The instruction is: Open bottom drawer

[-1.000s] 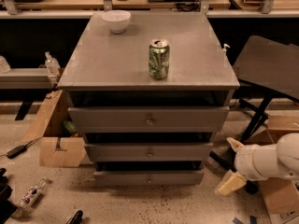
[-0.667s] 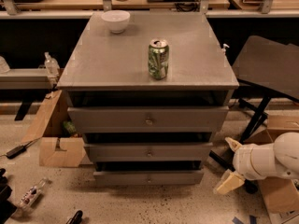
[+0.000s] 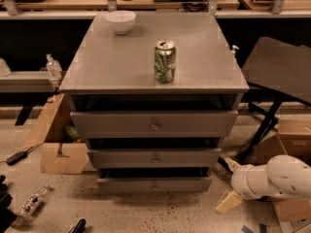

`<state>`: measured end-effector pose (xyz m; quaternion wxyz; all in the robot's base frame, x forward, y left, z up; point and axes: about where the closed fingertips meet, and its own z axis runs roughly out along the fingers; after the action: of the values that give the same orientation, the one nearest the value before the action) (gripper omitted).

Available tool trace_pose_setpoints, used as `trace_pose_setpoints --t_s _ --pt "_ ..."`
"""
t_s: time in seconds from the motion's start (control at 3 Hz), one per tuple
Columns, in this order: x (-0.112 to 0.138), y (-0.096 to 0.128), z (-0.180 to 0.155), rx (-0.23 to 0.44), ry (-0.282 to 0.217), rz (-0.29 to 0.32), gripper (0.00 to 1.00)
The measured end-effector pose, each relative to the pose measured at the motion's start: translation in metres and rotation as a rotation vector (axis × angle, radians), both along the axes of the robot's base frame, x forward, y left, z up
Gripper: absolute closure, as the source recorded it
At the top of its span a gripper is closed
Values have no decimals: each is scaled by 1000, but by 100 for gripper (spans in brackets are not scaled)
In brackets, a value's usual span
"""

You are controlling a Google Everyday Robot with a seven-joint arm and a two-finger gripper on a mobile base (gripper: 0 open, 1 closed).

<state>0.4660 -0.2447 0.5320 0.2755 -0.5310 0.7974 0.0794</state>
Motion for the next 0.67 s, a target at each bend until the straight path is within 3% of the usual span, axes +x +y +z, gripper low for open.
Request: trace_pose_setpoints --t_s 0.33,0.67 --pt "5 -3 -50 -22 -1 24 0" --pt "31 -13 -127 -94 -40 138 0"
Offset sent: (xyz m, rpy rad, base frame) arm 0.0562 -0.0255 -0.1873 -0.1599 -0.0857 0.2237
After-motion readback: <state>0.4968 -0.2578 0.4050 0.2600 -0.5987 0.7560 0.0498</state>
